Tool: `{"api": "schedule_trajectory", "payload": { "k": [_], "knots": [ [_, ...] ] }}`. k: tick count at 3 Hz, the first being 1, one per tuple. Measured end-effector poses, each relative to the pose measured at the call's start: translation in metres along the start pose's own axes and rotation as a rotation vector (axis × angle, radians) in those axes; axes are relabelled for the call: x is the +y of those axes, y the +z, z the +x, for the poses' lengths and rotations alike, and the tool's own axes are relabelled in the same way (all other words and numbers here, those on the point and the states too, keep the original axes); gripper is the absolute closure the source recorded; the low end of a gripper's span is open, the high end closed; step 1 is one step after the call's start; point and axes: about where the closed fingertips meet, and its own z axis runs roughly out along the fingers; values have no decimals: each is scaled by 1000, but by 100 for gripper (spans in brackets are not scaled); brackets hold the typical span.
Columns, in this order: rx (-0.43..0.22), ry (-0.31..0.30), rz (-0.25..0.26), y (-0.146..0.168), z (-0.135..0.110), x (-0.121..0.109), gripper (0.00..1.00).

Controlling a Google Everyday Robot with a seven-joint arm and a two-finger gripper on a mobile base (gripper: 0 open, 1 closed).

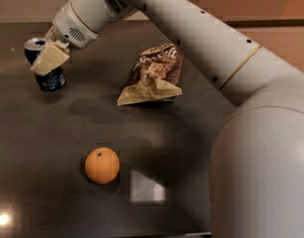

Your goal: Pick pepsi can

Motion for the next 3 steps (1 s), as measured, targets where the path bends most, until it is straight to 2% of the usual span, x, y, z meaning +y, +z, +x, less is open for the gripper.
{"api": "schedule_trajectory", "payload": {
  "k": [2,3],
  "knots": [
    [-14,-65,-63,-22,-29,2,100],
    [-14,-65,-63,-22,-29,2,100]
  ]
}}
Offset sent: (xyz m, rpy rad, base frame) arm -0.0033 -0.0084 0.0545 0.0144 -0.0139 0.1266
